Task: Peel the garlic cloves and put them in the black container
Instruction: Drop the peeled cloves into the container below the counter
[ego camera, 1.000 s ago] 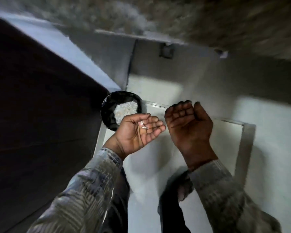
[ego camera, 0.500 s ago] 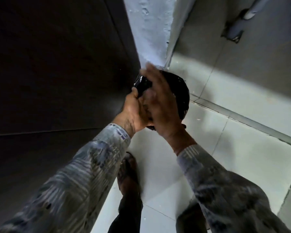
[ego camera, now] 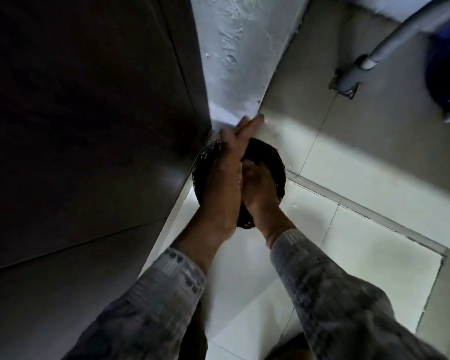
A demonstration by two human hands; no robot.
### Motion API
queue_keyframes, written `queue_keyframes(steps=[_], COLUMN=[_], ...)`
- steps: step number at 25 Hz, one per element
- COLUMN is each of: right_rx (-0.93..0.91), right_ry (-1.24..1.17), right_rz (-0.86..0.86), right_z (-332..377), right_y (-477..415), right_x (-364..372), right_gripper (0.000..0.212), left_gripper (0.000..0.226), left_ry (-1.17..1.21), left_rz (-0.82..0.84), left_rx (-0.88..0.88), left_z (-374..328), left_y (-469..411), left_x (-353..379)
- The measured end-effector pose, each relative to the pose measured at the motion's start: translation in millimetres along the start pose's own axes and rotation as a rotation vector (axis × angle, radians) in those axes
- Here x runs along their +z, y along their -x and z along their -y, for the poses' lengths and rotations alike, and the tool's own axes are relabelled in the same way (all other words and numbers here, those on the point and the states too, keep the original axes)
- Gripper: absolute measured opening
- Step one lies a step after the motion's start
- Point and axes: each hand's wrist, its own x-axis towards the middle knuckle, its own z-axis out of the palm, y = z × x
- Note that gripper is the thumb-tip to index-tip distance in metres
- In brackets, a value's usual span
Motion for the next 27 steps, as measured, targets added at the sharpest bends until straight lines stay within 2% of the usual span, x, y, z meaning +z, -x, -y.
queue_keyframes(steps=[1,2,3,5,6,7,9,12,14,16,19,27], right_rx=[-0.029,-0.008,-0.103,-0.375,-0.332,-0.176,0.154,0.064,0.085,0.081,0.059,0.09], right_ry=[0.035,-0.056,-0.03,0.128,0.169,0.272,0.341,0.361,0.345,0.335,0.303,0.277], right_rz=[-0.093,-0.109,-0.126,-0.235,-0.132,-0.069,-0.031,0.119,0.147,0.095,0.002,-0.194], right_z=[16,35,49,54,24,9,-12,6,25,44,91,253], right_y=[-6,-5,-5,-6,-1,-3,-13,-5,8,22,51,190], right_x=[2,6,6,5,10,9,1,-8,-18,-35,-82,-245], right_gripper=[0.036,0.036,0.038,0.045,0.052,0.06,0.069,0.075,0.085,0.092,0.1,0.105], left_gripper=[0.06,0.057,0.061,0.074,0.08,0.083,0.078,0.056,0.041,0.042,0.061,0.081], left_ry=[-0.109,-0.182,-0.188,0.021,0.129,0.159,0.052,-0.247,-0.402,-0.521,-0.641,-0.821], left_rz=[-0.046,-0.119,-0.138,-0.075,-0.041,0.014,0.032,-0.205,-0.248,-0.201,-0.046,0.373], left_rx=[0.101,0.109,0.071,-0.069,-0.094,-0.057,0.047,0.134,0.189,0.242,0.249,0.341], left_z=[2,0,-4,-23,-29,-36,-36,-2,6,-10,-64,-224], left_y=[-4,-7,-12,-23,-17,-10,0,-5,1,15,42,188], left_x=[-1,-2,-3,-3,-7,-8,-14,-38,-42,-40,-19,112])
